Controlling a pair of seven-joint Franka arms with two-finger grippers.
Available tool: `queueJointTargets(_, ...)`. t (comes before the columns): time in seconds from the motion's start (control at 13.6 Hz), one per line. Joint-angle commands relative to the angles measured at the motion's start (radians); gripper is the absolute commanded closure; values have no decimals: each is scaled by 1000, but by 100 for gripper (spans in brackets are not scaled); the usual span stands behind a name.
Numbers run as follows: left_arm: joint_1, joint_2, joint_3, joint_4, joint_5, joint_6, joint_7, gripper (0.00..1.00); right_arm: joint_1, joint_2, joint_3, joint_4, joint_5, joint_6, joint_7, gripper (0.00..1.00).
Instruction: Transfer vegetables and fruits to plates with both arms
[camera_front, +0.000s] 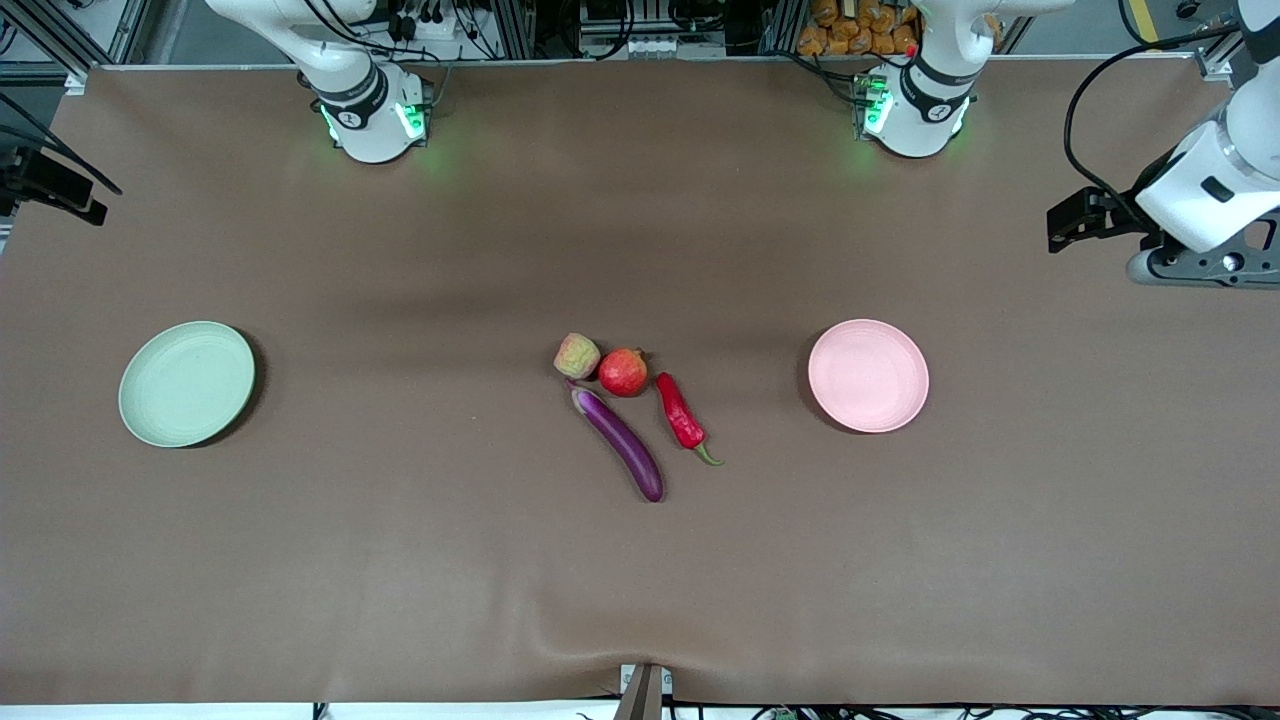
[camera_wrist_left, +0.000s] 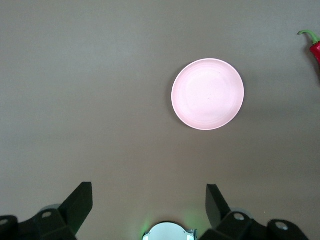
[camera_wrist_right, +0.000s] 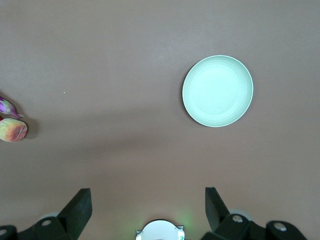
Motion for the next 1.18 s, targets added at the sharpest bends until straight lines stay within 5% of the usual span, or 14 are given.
queueJointTargets(0.0,-7,107,-5,153,-2,-49,-32,0,-7,5,5,15,16,-14,-4,0)
queueJointTargets(0.66,-7,328,-7,445,-19,-74,-53,0,-14,5,5,13,18,-23,-2,0)
queueJointTargets(1.1,-55,359,-10,469,-76,49,-197,0,-16,5,4,13,24,-23,-2,0)
